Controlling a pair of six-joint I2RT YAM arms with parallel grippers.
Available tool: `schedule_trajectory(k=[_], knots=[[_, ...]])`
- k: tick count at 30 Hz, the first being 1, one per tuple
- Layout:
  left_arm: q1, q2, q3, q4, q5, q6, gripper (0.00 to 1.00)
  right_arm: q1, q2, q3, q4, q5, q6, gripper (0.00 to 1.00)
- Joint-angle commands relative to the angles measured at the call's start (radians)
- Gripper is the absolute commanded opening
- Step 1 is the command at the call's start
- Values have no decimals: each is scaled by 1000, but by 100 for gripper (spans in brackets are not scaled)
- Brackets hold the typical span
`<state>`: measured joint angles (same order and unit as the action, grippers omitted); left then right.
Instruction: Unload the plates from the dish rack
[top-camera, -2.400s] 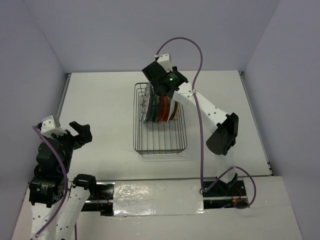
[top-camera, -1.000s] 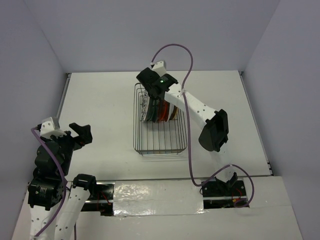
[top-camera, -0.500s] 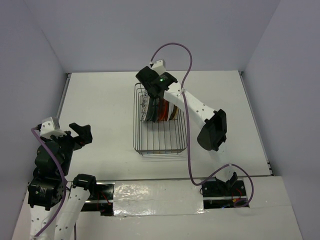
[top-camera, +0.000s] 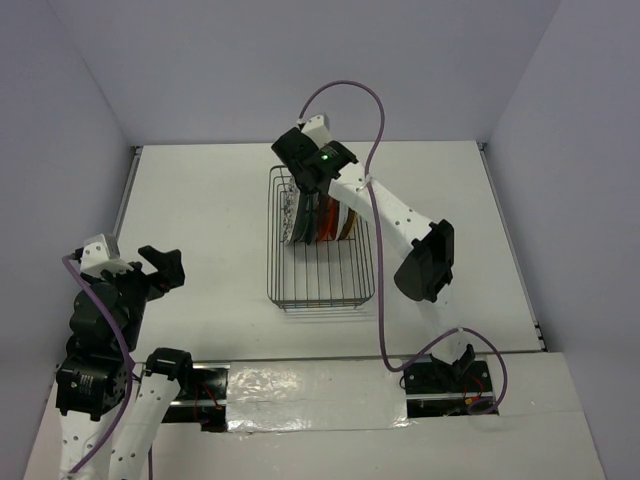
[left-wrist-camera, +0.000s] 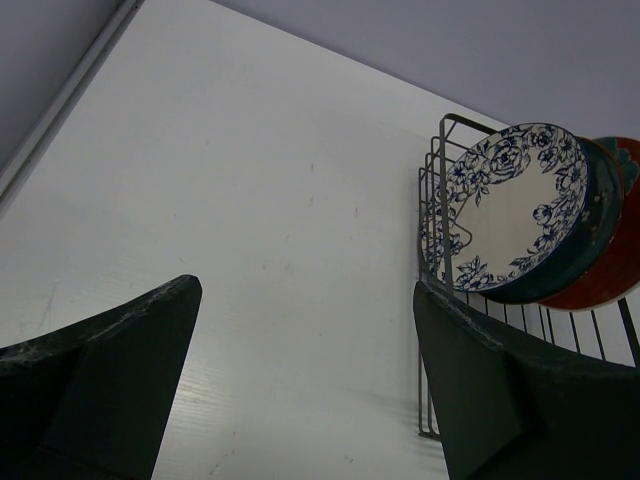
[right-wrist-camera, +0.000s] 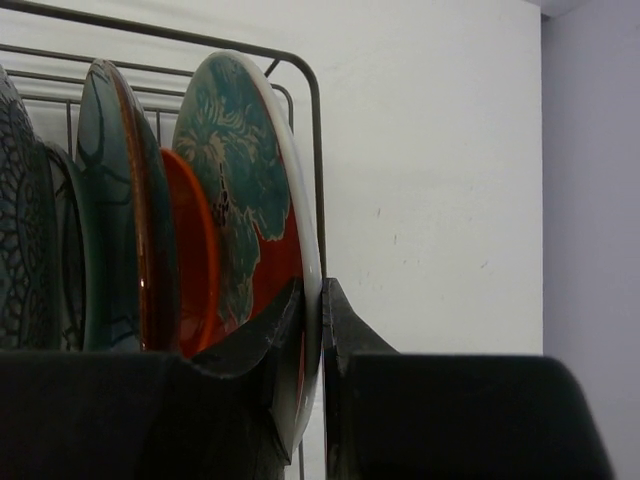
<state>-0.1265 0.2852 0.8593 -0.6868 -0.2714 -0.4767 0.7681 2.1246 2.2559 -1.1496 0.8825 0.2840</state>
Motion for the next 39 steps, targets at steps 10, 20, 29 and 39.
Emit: schedule_trajectory(k=[10,20,29,39], knots=[[-5,16,0,46,9,1,100,-1,-179,120,36,285,-147,0],[-5,19,0,43,6,0,100,2,-271,159,105,289,-206,0],[-5,48,32,61,118,50,100,22,-622,33,155,81,-118,0],[-5,256,245,380,962,-121,100,20,-1087,-520,477,-666,-100,0]])
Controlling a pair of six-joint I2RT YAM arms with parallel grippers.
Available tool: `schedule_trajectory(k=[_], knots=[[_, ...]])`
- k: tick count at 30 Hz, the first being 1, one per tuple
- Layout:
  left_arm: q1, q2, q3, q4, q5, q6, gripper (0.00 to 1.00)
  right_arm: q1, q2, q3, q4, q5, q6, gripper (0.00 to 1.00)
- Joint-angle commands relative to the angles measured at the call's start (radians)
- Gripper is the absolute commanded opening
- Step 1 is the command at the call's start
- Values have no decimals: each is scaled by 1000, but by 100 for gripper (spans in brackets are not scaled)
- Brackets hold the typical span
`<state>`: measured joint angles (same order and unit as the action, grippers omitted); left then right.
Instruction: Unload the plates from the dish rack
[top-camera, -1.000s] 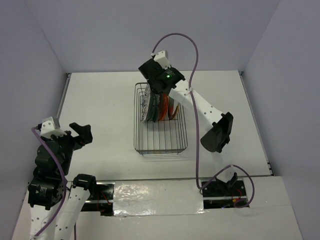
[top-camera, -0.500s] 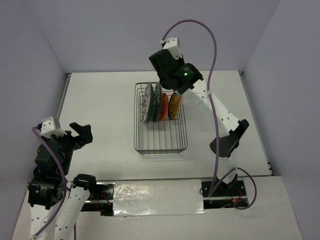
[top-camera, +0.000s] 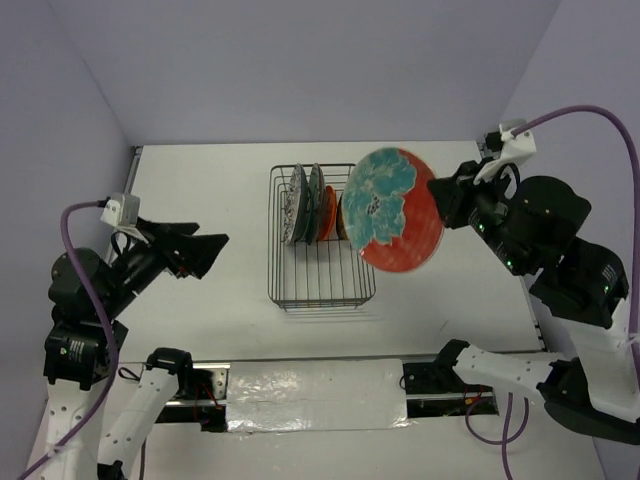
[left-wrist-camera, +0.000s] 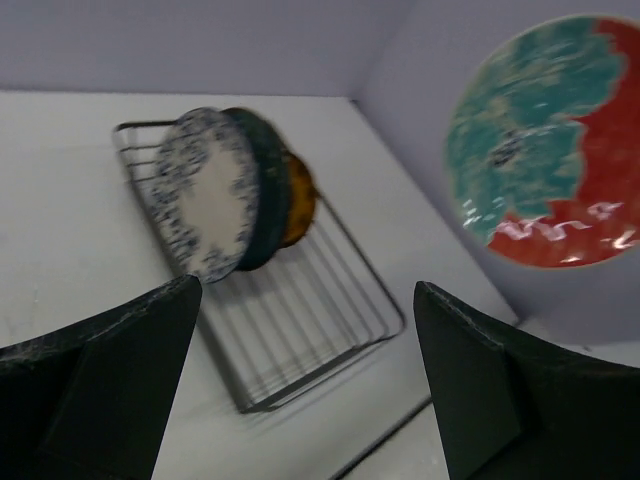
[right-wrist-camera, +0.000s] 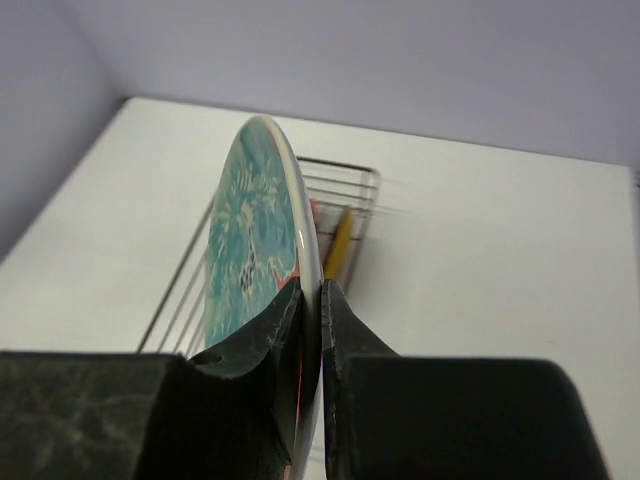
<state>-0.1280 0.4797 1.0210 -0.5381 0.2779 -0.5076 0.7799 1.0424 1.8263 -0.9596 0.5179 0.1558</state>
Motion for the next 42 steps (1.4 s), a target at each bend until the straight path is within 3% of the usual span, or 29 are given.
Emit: schedule_trajectory(k=[1,6,11,23,29,34,35,38,39,41,42], knots=[[-2,95,91,249,456,-113,100,9,-21,-114,304,-332,28,0],[-2,171,105,245,596,-85,100,10,-71,-234,430,-548,74,0],[-4,195,30,352,704,-140,100,9,-67,-301,544,-726,145,0],[-2,224,-21,127,526,11,100,10,-62,-381,726,-774,208,0],[-4,211,-85,248,615,-84,100,10,-62,-403,811,-817,257,0],[-4,192,-142,447,702,-216,92,10,-55,-435,869,-812,297,0],[-4,189,-156,469,704,-250,89,10,-51,-443,898,-814,304,0],[-5,189,-165,529,716,-290,64,9,-39,-466,953,-820,343,0],[-5,194,-165,529,716,-295,43,10,-30,-475,957,-815,353,0],[-5,201,-154,529,715,-296,26,9,-24,-484,984,-797,358,0],[-5,203,-148,524,704,-293,10,10,-15,-492,987,-791,355,0]])
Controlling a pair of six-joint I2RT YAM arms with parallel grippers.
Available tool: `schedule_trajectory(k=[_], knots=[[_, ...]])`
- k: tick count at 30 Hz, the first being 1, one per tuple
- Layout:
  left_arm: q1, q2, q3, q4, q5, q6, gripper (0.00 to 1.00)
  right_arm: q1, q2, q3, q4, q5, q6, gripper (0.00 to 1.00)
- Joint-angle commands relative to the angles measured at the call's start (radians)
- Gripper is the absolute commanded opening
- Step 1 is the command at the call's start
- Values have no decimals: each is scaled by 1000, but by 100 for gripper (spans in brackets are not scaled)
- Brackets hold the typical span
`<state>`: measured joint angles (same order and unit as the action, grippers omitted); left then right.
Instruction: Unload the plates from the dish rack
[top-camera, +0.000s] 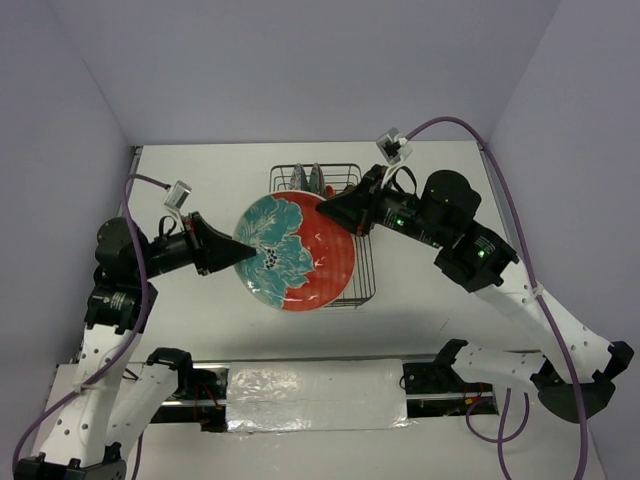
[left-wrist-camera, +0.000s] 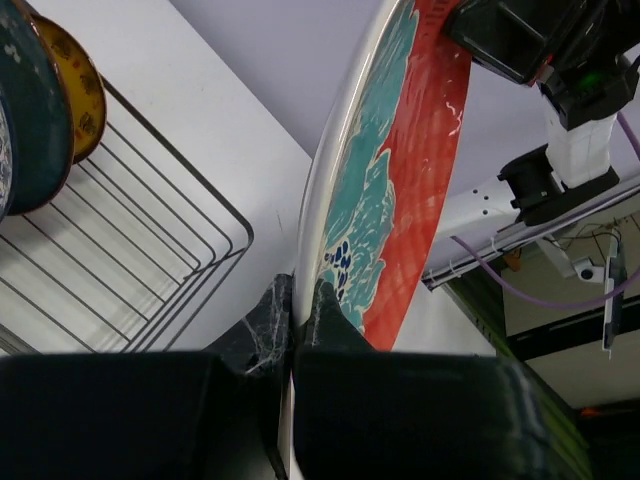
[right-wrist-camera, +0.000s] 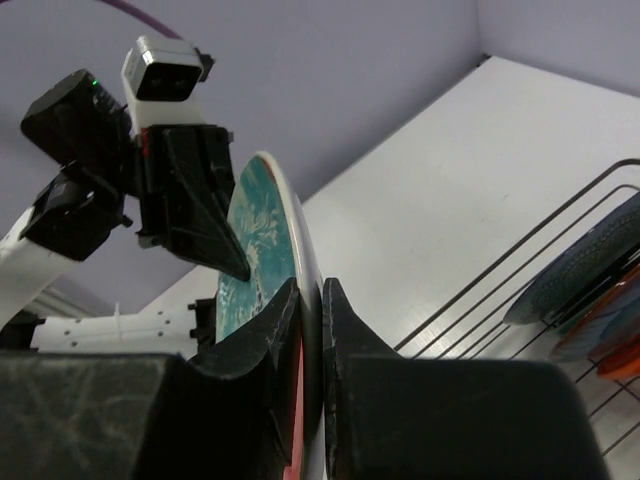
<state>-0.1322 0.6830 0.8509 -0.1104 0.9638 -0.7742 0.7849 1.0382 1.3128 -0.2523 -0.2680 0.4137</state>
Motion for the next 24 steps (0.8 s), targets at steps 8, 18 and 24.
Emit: schedule_trajectory(k=[8,18,24], knots=[[0,-59,92,-158,-431,-16,0,1,-79,-61,185,255,89,99],[8,-50,247,-331,-931,-93,0,-33,-271,-96,-102,565,40,100],[14,53,365,-435,-1215,-122,0,-32,-383,-144,-176,595,5,100]])
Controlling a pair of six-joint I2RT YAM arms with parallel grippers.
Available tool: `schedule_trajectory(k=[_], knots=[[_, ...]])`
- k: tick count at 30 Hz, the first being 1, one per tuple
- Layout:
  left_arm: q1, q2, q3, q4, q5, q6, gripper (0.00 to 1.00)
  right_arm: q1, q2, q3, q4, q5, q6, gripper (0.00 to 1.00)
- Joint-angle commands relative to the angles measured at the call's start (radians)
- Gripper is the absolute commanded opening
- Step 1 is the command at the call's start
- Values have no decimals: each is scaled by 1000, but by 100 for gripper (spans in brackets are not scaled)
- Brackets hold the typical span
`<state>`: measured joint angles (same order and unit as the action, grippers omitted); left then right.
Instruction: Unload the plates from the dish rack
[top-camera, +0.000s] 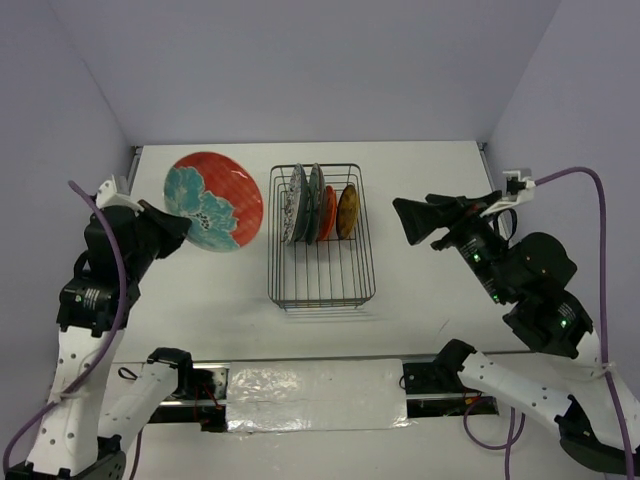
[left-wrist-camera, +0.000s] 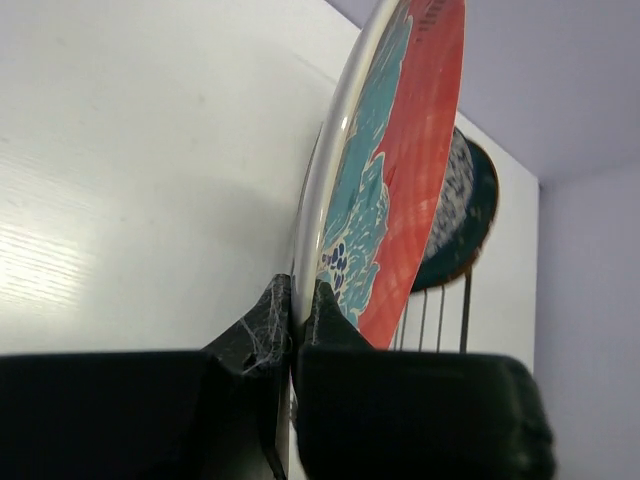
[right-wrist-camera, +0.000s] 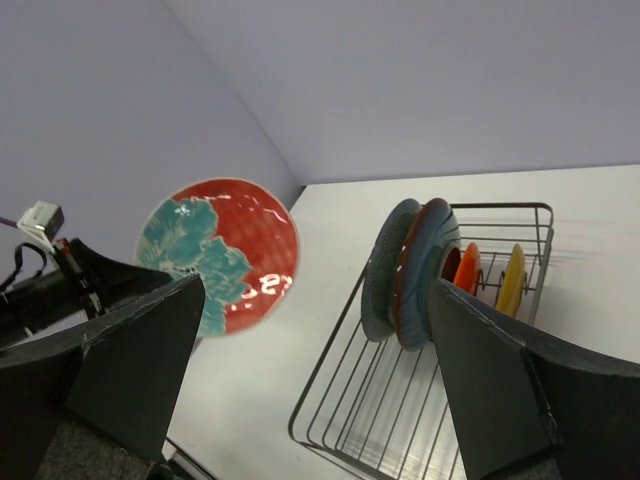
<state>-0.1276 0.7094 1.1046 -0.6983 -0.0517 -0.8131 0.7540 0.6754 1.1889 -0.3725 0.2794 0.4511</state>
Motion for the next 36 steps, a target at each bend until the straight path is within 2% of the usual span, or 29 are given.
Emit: schedule_trajectory(k=[1,3,7,9,13,17,24,30,35,36], knots=[[16,71,121,140,-226,-93,0,-2,-28,-23,-65,44,-35,100],[38,119,123,161,-234,-97,0,-2,-51,-32,-88,34,-43,100],[195,315,104,284,-26,-121,0,-2,-92,-63,-112,-47,-63,100],[238,364,72,357,4,-141,0,-2,-105,-74,-120,-80,-75,100],[250,474,47,471,-71,-144,0,-1,-146,-103,-134,-123,-101,100],[289,588,-12,620,-4,-168,0,-2,-168,-135,-135,-150,-111,100],[296,699,-109,664,-56,-216,0,-2,-177,-181,-155,-180,-141,100],[299,775,-146,622,-88,-232,28,-1,-132,-184,-166,-221,-172,100],[302,803,-216,582,-137,-273,37,-2,-48,-166,-186,-198,-180,100],[307,811,-232,567,-155,-282,48,-4,-30,-160,-190,-195,-177,100]])
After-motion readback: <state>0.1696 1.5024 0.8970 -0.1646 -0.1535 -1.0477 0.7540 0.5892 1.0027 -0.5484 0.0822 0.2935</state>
